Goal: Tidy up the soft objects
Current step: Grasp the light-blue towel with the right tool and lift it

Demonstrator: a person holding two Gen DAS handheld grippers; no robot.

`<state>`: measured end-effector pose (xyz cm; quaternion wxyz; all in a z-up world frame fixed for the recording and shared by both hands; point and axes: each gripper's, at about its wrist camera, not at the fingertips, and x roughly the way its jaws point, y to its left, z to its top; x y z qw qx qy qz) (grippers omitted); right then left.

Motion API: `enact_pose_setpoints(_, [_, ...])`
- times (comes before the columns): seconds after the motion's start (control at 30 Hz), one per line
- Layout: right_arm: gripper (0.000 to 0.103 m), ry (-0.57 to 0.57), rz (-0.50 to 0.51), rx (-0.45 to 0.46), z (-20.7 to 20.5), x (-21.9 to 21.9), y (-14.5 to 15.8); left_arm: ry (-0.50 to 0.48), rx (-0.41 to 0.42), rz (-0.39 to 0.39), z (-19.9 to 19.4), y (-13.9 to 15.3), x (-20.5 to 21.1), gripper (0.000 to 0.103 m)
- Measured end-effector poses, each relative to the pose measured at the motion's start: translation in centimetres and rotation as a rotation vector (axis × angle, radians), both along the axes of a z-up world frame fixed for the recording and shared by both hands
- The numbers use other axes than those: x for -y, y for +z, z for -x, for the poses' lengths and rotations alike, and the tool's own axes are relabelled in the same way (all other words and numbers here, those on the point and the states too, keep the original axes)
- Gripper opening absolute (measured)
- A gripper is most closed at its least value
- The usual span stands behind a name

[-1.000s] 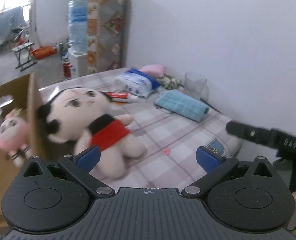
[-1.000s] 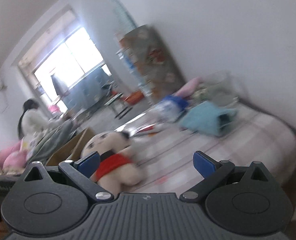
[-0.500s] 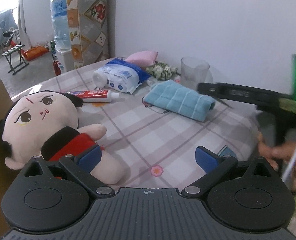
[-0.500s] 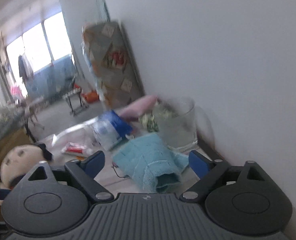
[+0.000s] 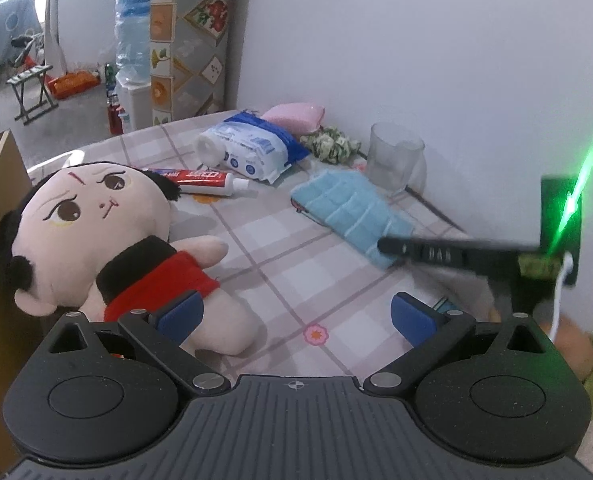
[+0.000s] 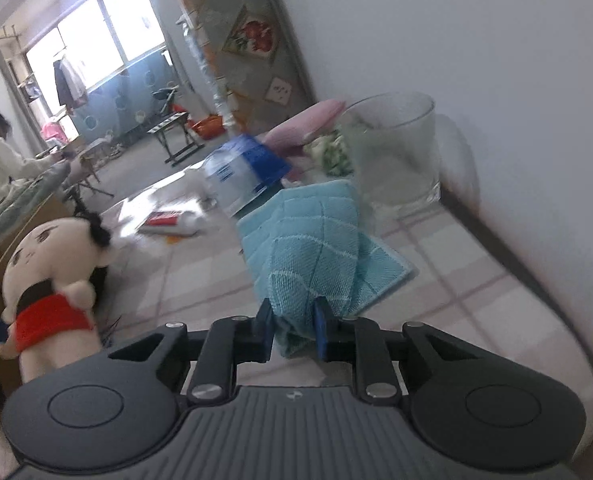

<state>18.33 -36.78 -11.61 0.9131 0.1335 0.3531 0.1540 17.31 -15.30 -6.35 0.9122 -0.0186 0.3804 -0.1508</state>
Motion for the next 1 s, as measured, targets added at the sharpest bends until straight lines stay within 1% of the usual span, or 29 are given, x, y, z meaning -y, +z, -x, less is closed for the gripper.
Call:
enact_pose_setpoints(0.17, [0.023,0.043,-0.069,-0.023,2.6,-0.5,0.3,0.002,-0.015,0.04,0.2,0.2,-0.3,0.101])
enact_pose_setpoints(0.27, [0.023,0.066,-0.103,-0.037,4.3,-0.9,0.4,-0.008,-0.027,0.049,0.5,0.0,-0.1,0.101])
enact_pose_setpoints(0.43, [0.023,0.066,-0.112,-0.043,5.9,-1.6,0.0,-0.024,-0.05,0.072,0.9,-0.3,-0.2,0.101])
enact_pose_setpoints(0.53, [0.023,0.067,-0.109,-0.019,6.3,-2.1,0.0,-0.012,-0.069,0.072,1.0,-0.4,-0.6,0.101])
enact_pose_setpoints(0.67, [0.023,0.097,-0.141,-0.022,6.4,-2.5,-0.4,0.012,-0.078,0.062,0.8,-0.4,-1.0,0.101])
enact_pose_setpoints(0.77, [0.024,0.106,-0.126,-0.013,7.1,-2.6,-0.2,0.023,-0.09,0.085,0.7,-0.7,-1.2,0.101])
enact_pose_setpoints(0.83, [0.026,0.09,-0.115,0.005,7.7,-2.2,0.5,0.019,-0.102,0.102,0.6,-1.0,-1.1,0.101])
enact_pose_setpoints(0.87, [0.027,0.085,-0.118,0.015,7.9,-1.8,0.8,0.015,-0.11,0.112,0.5,-1.1,-1.0,0.101])
enact_pose_setpoints(0.93, [0.036,0.067,-0.123,0.041,8.1,-0.8,1.7,0.014,-0.116,0.133,0.2,-1.2,-0.8,0.1])
enact_pose_setpoints(0.97, [0.05,0.053,-0.12,0.062,8.1,-0.4,2.2,0.012,-0.114,0.147,0.0,-1.2,-0.7,0.1])
enact_pose_setpoints(1.0, [0.061,0.037,-0.112,0.084,7.9,-0.1,2.6,0.01,-0.11,0.159,-0.1,-1.1,-0.6,0.1])
